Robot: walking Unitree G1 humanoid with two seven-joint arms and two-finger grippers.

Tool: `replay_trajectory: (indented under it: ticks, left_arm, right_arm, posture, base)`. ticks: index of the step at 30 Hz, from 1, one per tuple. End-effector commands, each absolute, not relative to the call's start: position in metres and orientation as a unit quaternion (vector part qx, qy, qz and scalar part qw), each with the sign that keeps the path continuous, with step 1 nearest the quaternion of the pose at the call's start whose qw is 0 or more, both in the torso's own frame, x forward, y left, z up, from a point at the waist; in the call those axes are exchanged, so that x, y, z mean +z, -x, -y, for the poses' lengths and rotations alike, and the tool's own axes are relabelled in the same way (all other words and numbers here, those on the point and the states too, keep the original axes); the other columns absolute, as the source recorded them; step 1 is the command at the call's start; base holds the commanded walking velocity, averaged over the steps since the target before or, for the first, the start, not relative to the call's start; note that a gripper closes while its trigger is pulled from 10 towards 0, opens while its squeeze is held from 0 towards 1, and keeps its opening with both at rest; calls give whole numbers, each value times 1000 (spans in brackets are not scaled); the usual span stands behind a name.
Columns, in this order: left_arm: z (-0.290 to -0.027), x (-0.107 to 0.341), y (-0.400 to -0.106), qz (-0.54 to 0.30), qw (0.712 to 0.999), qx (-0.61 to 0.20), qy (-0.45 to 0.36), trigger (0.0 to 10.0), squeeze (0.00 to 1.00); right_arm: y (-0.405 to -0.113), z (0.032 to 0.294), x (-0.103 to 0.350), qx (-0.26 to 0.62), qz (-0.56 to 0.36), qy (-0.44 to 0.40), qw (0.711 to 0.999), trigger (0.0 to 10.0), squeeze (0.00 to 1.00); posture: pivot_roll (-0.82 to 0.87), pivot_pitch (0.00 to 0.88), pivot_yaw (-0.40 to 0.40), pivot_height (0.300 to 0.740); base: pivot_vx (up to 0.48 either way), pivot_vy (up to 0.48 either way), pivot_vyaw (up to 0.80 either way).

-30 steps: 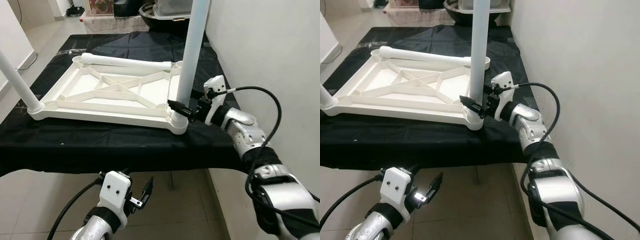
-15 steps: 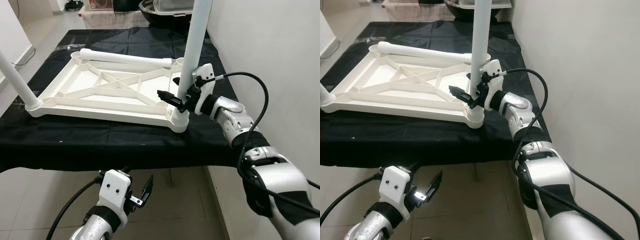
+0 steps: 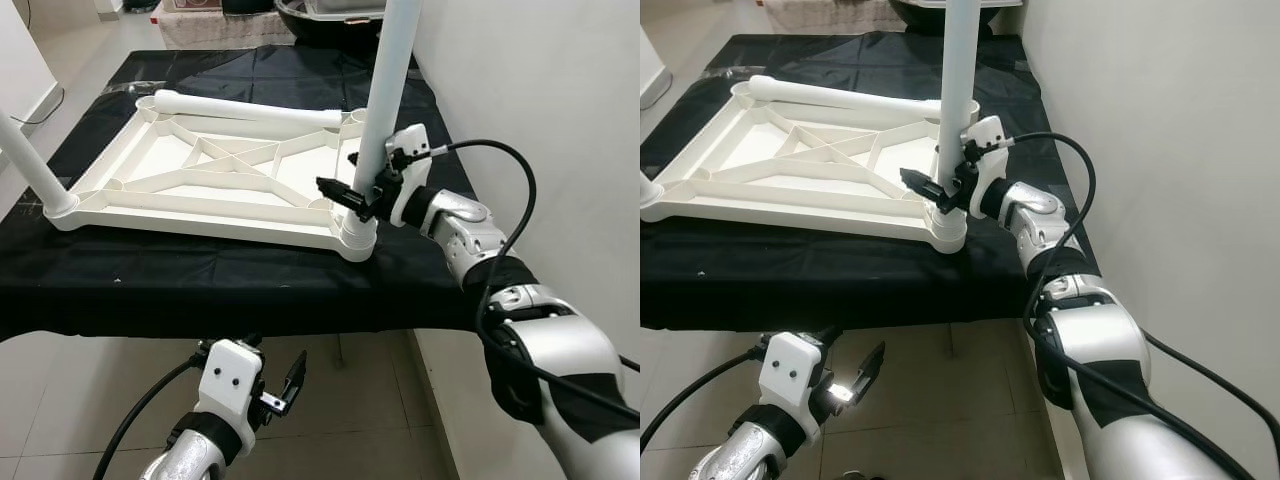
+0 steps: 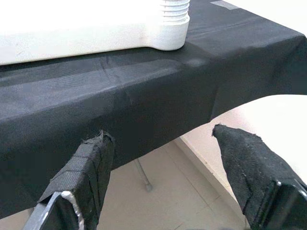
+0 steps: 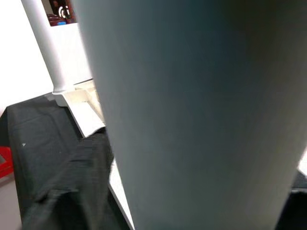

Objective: Building children table

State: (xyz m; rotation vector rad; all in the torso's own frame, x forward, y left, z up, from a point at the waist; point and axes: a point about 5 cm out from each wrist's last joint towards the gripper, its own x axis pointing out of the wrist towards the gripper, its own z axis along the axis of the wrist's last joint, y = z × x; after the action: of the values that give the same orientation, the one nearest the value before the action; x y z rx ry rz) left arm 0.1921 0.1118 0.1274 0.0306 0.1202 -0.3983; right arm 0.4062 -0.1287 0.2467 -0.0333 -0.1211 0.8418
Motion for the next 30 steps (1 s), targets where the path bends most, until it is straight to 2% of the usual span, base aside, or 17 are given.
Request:
replay_trajectory:
  ticks: [1,16,19,21,25,26,28,29,30]
  left_arm:
    - [-112,125,-190,-68,978,-198,-20,10000,0]
    - [-112,124,-191,-70,977,-199,-20,10000,0]
    - [-111,124,-192,-69,977,-201,-18,10000,0]
    - [-111,124,-192,-69,977,-201,-18,10000,0]
    - [-110,124,-193,-68,977,-202,-18,10000,0]
    - [-110,124,-193,-68,977,-202,-18,10000,0]
    - [-110,124,-193,-67,977,-203,-18,10000,0]
    - [-110,124,-193,-67,977,-203,-18,10000,0]
    - [-110,124,-194,-67,977,-203,-18,10000,0]
  right_arm:
    - [-407,127,250,408,65,20,911,0,0]
    - [-405,121,241,411,64,22,909,0,0]
    - [-406,119,226,369,48,23,928,0,0]
    - [-406,119,226,369,48,23,928,0,0]
    - [-412,130,202,189,15,41,981,0,0]
    - [-412,130,202,189,15,41,981,0,0]
    - [-413,142,196,62,5,45,997,0,0]
    - [-413,142,196,62,5,45,997,0,0]
    - [-413,145,193,-1,0,28,1000,0,0]
  posture:
    - [188,197,-40,740]
    - [182,197,-39,740]
    - [178,193,-42,740]
    - [178,193,-42,740]
    - [171,182,-41,740]
    - [171,182,-41,740]
    - [170,180,-43,740]
    - [170,180,-43,740]
    - [169,174,-42,740]
  base:
    - [0,0,0]
    - [0,0,0]
    - [0,0,0]
    - [0,0,0]
    - [0,0,0]
    - [0,0,0]
    - [0,0,0]
    - [0,0,0]
    - [0,0,0]
